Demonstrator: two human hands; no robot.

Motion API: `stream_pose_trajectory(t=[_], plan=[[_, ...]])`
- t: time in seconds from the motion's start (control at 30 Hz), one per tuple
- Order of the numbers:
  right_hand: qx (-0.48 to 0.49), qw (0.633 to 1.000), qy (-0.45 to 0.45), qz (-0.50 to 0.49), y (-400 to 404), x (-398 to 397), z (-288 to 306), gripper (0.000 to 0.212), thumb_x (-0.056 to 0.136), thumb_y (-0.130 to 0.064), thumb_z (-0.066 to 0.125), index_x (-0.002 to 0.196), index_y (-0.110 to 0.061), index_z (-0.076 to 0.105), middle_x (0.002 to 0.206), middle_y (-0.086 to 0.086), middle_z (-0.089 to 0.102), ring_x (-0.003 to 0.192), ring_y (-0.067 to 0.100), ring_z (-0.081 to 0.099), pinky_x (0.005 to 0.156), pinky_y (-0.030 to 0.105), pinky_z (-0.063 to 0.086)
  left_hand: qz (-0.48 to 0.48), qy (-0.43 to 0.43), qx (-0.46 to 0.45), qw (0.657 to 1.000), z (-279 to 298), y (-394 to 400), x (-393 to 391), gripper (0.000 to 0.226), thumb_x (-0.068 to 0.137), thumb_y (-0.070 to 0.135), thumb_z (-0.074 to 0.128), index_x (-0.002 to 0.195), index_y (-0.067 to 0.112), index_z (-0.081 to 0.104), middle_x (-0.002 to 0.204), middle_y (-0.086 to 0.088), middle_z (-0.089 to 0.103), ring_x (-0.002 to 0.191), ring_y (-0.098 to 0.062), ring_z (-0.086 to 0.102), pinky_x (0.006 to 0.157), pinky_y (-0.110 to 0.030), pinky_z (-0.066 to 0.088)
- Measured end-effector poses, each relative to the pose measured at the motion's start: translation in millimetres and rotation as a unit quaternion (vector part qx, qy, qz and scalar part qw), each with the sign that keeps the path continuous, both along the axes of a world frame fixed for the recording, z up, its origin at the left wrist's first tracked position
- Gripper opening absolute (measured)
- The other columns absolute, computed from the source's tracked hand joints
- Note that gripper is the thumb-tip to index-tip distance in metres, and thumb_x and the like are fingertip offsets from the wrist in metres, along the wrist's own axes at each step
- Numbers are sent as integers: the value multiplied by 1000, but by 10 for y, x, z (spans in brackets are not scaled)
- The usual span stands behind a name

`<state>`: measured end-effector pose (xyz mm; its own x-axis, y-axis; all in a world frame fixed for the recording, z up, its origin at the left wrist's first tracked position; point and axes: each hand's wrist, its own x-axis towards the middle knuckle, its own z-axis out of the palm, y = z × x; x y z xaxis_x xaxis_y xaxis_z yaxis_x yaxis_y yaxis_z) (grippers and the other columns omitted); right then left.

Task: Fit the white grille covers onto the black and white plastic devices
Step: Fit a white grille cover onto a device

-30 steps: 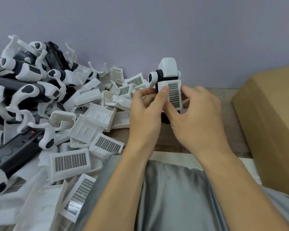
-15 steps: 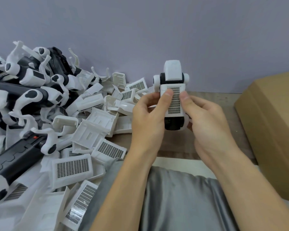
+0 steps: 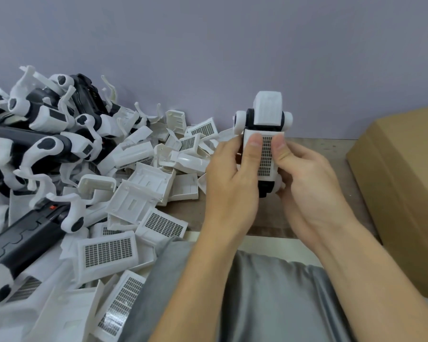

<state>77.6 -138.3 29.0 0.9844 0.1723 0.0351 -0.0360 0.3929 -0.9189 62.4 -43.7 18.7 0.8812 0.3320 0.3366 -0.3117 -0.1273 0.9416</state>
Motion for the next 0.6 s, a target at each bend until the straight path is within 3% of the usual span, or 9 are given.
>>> stream_pose_trajectory(t=[0.1, 0.2, 0.3, 0.4, 0.47, 0.53, 0.6], plan=[[-1, 1000, -2, -8, 23, 2, -14, 26, 100, -20, 53, 112, -6, 71, 107, 10, 76, 103, 24, 72, 85, 31, 58, 14, 1, -8, 1000, 3, 25, 5, 42, 102, 37, 48, 85, 5, 70, 87, -20, 67, 78, -24, 59, 76, -49, 48], [-23, 999, -5, -34, 47, 8, -34, 24, 100, -19, 54, 109, -6, 72, 104, 9, 76, 101, 23, 73, 87, 34, 58, 42, -8, 16, 999, 11, 24, 5, 41, 104, 25, 50, 73, 5, 67, 71, -5, 62, 68, -14, 53, 64, -39, 45], [-41, 998, -6, -56, 48, 22, -45, 22, 101, -19, 56, 104, -7, 74, 99, 9, 77, 96, 24, 74, 84, 35, 58, 60, -5, 37, 998, 8, 3, 16, 44, 103, 24, 52, 62, 13, 60, 56, 11, 51, 56, -6, 44, 56, -24, 35], [-62, 995, -14, -74, 55, 33, -67, 25, 100, -25, 58, 99, -8, 76, 95, 8, 78, 93, 24, 75, 85, 40, 59, 58, -4, 37, 998, 13, -5, 23, 50, 103, 27, 53, 55, 14, 54, 48, 13, 43, 50, -5, 37, 52, -21, 30], [-67, 995, -14, -78, 68, 32, -84, 28, 99, -31, 60, 95, -9, 78, 92, 8, 78, 91, 23, 75, 83, 40, 59, 38, 9, 2, 999, 17, 3, 14, 49, 103, 33, 52, 64, 7, 64, 55, 9, 56, 52, -9, 47, 53, -22, 38], [-64, 995, -10, -74, 79, 33, -102, 30, 99, -33, 59, 97, -10, 78, 95, 8, 78, 94, 23, 74, 89, 44, 58, -2, 45, -41, 998, 11, 10, 9, 46, 104, 37, 50, 84, 2, 73, 77, -6, 73, 72, -24, 66, 67, -31, 51], [-52, 996, -2, -69, 72, 43, -107, 33, 101, -34, 57, 101, -8, 77, 99, 10, 77, 99, 26, 73, 96, 49, 55, -30, 72, -60, 995, 4, 15, 5, 41, 104, 34, 50, 90, 4, 74, 88, -11, 75, 84, -28, 69, 78, -39, 53]])
